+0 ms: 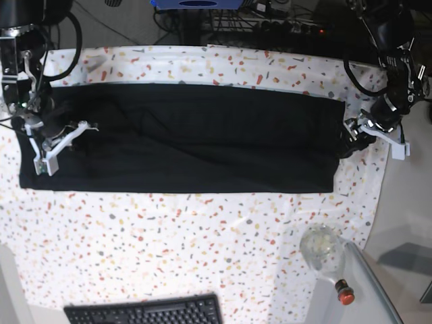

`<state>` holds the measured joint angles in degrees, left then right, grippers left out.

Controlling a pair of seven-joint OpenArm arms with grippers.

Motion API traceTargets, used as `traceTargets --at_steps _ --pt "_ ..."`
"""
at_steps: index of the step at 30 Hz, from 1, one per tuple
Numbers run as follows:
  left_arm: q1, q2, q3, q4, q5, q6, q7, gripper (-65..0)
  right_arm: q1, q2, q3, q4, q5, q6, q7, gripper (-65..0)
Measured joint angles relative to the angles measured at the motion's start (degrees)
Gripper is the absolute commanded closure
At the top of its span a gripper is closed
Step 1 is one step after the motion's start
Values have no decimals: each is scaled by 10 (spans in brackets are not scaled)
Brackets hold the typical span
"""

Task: Layout the t-shirt on the table in an organized manner, then fold the t-shirt properly
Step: 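Slide both grippers along the strip ends and regrasp them, then fold the strip end with the left gripper toward the right gripper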

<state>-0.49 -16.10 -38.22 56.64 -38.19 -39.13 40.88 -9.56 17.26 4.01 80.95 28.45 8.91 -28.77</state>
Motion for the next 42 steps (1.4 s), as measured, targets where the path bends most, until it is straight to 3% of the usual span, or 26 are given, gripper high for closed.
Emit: traceTargets --at_steps 3,6,15,16,24,29,33,38,41,42 --pt "-22 6 24 -21 54 -1 -10 -650 0 0 0 0 0 0 0 0" --pt "-34 20 54 -34 77 -2 -56 -650 1 0 0 -1 0 0 0 0" --pt "-39 16 115 -85 58 -14 -111 -650 1 1 3 -3 0 0 0 0" --pt "-40 16 119 -85 57 -14 -114 -609 1 2 3 -3 0 0 0 0" --pt "-39 27 125 -102 66 -13 -95 -2 1 2 3 -3 0 0 0 0" --pt "-40 21 124 -108 65 -15 -87 0 -2 2 3 -3 0 0 2 0" --pt "-36 -14 125 -92 78 -20 -69 0 -14 2 4 -4 -1 0 0 0" --pt "-13 -52 122 -10 96 1 -58 0 -20 -1 23 -4 0 0 1 0" --pt "25 -47 129 70 93 6 -57 0 -24 0 34 -4 -2 0 1 0" --pt "41 -37 133 102 93 30 -56 0 -26 0 37 -4 -1 0 2 0"
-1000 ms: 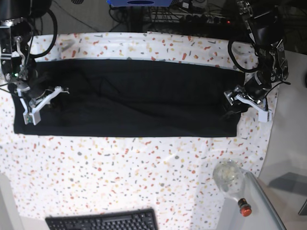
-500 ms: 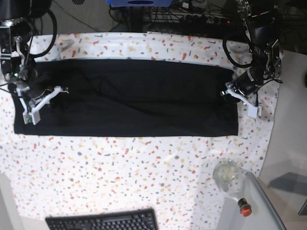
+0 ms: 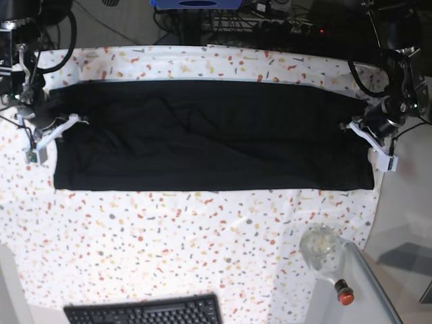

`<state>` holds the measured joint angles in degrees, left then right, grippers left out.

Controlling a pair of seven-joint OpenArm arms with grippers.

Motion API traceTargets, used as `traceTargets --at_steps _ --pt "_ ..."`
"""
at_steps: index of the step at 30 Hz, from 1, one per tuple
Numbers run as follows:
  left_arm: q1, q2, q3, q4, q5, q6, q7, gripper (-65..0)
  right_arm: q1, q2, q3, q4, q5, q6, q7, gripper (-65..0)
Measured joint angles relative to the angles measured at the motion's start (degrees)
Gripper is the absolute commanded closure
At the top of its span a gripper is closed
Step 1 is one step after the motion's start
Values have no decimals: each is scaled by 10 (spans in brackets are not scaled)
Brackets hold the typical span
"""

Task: Layout the t-shirt on the table in an organized manner, then fold the t-shirt properly
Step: 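Fold the strip end with the left gripper toward the right gripper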

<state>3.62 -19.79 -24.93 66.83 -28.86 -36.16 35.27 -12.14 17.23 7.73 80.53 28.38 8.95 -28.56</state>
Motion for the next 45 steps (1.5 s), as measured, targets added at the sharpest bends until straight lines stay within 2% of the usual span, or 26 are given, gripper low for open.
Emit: traceTargets --at_steps 1,7,11,15,17,19,22,29,34,39,45 --pt "16 12 11 28 0 30 -2 0 -2 -1 6 1 1 1 -1 0" --pt "80 52 130 148 3 144 4 0 -6 0 40 1 1 1 0 0" --pt "75 65 216 179 1 195 2 0 -8 -1 46 2 1 1 0 0" --pt "60 64 297 190 0 220 3 0 -8 -1 47 2 1 1 0 0" --pt "45 66 341 191 -1 257 3 0 -8 -1 47 3 1 1 0 0" --pt "33 66 378 191 -6 278 2 0 -8 -1 47 3 1 1 0 0" --pt "19 72 416 191 -6 285 5 0 -9 0 47 3 1 1 0 0" --pt "-8 121 424 163 -1 285 3 0 -8 0 47 3 1 1 0 0" --pt "-13 131 427 156 1 285 5 0 -7 0 47 3 1 1 0 0" --pt "-31 132 481 156 0 286 2 0 -7 0 47 3 1 1 0 0" --pt "-38 136 483 131 0 285 1 0 -6 0 47 3 1 1 0 0"
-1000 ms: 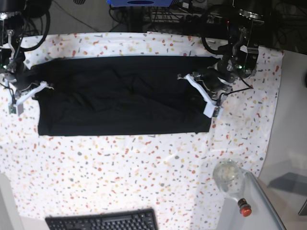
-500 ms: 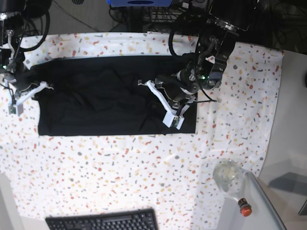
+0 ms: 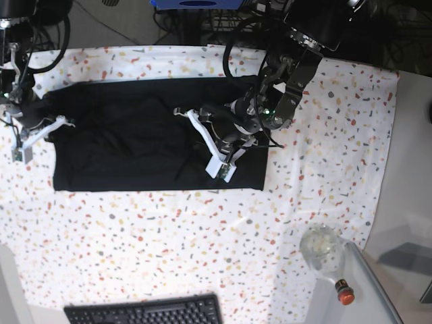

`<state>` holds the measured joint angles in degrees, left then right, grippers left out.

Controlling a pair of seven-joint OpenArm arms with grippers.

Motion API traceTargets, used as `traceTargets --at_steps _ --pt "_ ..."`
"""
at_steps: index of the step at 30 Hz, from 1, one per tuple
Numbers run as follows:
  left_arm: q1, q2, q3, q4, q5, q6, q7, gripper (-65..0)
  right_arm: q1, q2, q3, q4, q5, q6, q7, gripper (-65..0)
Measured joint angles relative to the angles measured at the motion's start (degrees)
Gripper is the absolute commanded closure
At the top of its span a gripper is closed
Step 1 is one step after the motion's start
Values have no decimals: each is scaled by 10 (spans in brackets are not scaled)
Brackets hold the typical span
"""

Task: Layout the t-shirt on the table in an organized manner, then fold the t-shirt properly
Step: 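Fold the strip end with the left gripper toward the right gripper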

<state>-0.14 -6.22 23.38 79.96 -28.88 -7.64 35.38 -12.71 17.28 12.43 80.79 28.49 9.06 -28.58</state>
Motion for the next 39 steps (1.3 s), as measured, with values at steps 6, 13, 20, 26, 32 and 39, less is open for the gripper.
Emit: traceTargets --at_steps 6,13,20,26,32,39 --pt "0 0 4 -6 0 0 0 0 1 0 0 0 0 0 0 0" --pt "-26 7 3 -15 1 1 -1 0 6 0 0 -2 0 0 -1 0" --pt "-31 26 6 -43 0 0 2 0 6 0 0 -2 0 0 0 0" --pt "-34 25 6 -43 0 0 1 0 8 0 0 -2 0 0 0 0" --pt "-34 25 6 -45 0 0 2 0 17 0 0 -3 0 0 -1 0" --pt "-35 24 6 -45 0 0 2 0 17 0 0 -3 0 0 -2 0"
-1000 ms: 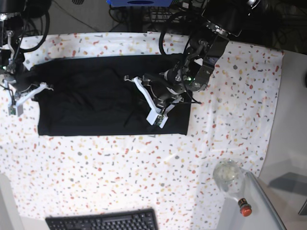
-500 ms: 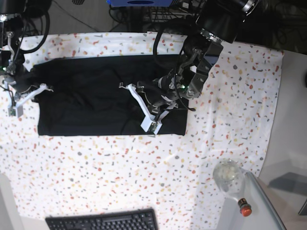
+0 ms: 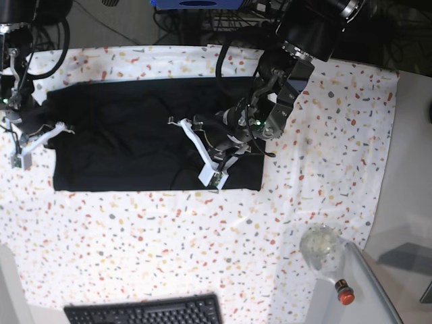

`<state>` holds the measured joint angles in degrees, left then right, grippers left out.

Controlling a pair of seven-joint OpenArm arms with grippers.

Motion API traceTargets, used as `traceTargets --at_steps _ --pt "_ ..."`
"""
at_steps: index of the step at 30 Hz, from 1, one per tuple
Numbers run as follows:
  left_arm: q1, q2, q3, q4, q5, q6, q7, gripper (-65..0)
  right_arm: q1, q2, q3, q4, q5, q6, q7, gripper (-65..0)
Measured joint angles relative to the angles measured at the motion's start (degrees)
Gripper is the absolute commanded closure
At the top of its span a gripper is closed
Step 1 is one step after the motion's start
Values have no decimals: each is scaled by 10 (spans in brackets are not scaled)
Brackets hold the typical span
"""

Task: Layout the t-shirt on the table in an organized manner, then fold the t-shirt properly
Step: 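Fold the strip end with the left gripper toward the right gripper, then release the folded end with the left gripper and lift away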

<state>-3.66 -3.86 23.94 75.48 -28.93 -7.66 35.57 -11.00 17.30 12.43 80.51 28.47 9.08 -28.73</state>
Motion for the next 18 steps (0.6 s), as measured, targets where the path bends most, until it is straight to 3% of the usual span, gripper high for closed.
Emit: traceTargets --at_steps 5,7,9,18 --pt "0 0 0 0 0 0 0 -352 0 0 0 0 0 0 0 0" --pt "-2 -2 15 0 0 2 -1 -444 0 0 0 0 0 0 0 0" --pt "-10 -5 45 -1 2 2 -1 -477 0 0 0 0 0 0 0 0" --pt "-74 10 210 -72 -2 2 -2 -477 5 0 0 0 0 0 0 0"
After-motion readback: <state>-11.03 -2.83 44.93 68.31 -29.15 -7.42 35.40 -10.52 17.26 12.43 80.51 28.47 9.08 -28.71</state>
